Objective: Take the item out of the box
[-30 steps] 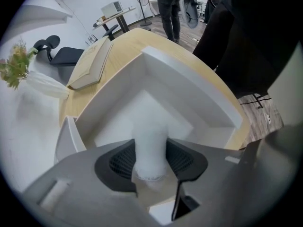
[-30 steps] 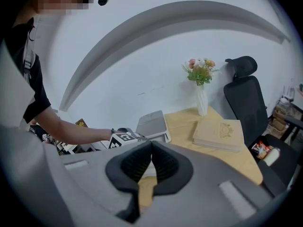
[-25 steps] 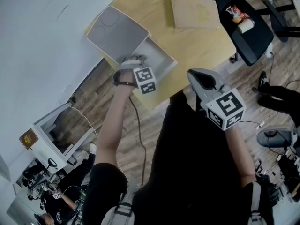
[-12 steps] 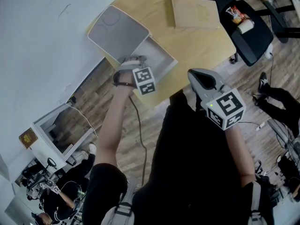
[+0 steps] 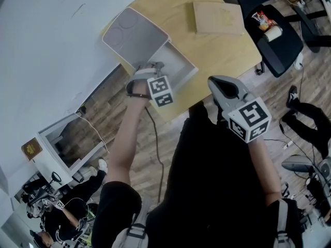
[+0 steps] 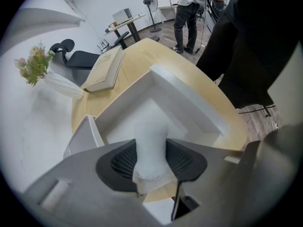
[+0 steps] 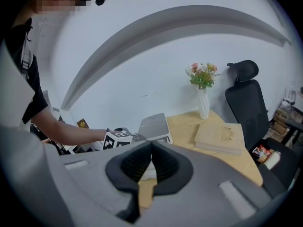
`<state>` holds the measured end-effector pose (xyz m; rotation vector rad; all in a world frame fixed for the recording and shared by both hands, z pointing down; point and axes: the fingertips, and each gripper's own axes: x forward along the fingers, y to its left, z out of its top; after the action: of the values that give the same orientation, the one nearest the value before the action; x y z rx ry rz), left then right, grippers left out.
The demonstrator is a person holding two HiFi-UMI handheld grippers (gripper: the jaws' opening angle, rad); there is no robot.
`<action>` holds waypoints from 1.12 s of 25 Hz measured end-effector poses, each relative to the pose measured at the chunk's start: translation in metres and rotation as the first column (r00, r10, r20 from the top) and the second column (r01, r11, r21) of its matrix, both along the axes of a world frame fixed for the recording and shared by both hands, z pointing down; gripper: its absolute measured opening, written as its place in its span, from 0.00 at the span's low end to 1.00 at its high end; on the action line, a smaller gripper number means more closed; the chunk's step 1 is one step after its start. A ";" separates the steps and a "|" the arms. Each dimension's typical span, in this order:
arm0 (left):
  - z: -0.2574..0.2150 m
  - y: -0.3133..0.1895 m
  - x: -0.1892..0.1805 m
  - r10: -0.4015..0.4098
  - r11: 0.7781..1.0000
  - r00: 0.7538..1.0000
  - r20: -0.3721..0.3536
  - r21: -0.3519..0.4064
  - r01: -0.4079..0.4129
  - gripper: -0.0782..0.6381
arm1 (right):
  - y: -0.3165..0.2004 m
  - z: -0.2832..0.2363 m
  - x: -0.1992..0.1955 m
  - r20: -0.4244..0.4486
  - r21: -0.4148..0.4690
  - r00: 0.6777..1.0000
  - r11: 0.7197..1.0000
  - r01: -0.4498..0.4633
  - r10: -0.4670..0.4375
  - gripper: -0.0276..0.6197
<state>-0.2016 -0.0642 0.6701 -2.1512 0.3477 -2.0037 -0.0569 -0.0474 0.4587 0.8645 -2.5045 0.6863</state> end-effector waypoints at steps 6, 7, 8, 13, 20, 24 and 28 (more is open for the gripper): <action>-0.021 -0.002 0.000 -0.035 0.998 0.999 -0.027 0.046 0.037 0.37 | 0.000 -0.006 -0.002 0.019 0.015 1.000 1.000 0.007 -0.007 0.05; -0.024 -0.003 0.000 -0.044 0.997 0.998 -0.035 0.056 0.046 0.37 | 0.000 -0.007 -0.002 0.022 0.017 1.000 1.000 0.008 -0.009 0.05; -0.028 -0.004 0.001 -0.054 0.996 0.998 -0.044 0.067 0.056 0.37 | -0.001 -0.007 -0.003 0.025 0.020 1.000 1.000 0.010 -0.010 0.05; -0.050 -0.009 0.001 -0.100 0.986 0.990 -0.099 0.123 0.112 0.37 | -0.003 -0.010 -0.007 0.039 0.028 0.999 0.999 0.017 -0.018 0.05; -0.077 -0.007 0.002 -0.171 0.963 0.965 -0.201 0.172 0.206 0.37 | -0.005 -0.015 -0.014 0.052 0.037 0.999 0.999 0.012 -0.014 0.05; -0.097 -0.003 -0.005 -0.204 0.944 0.949 -0.241 0.209 0.256 0.37 | -0.001 -0.021 -0.020 0.061 0.047 0.998 0.999 0.023 -0.025 0.05; -0.118 -0.003 -0.005 -0.243 0.916 0.924 -0.295 0.244 0.319 0.37 | -0.003 -0.028 -0.022 0.070 0.064 0.996 0.997 0.044 -0.048 0.05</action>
<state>-0.2068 -0.0670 0.5526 -2.2732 0.9811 -1.6616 -0.0793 -0.0506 0.4308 0.8149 -2.6140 0.6378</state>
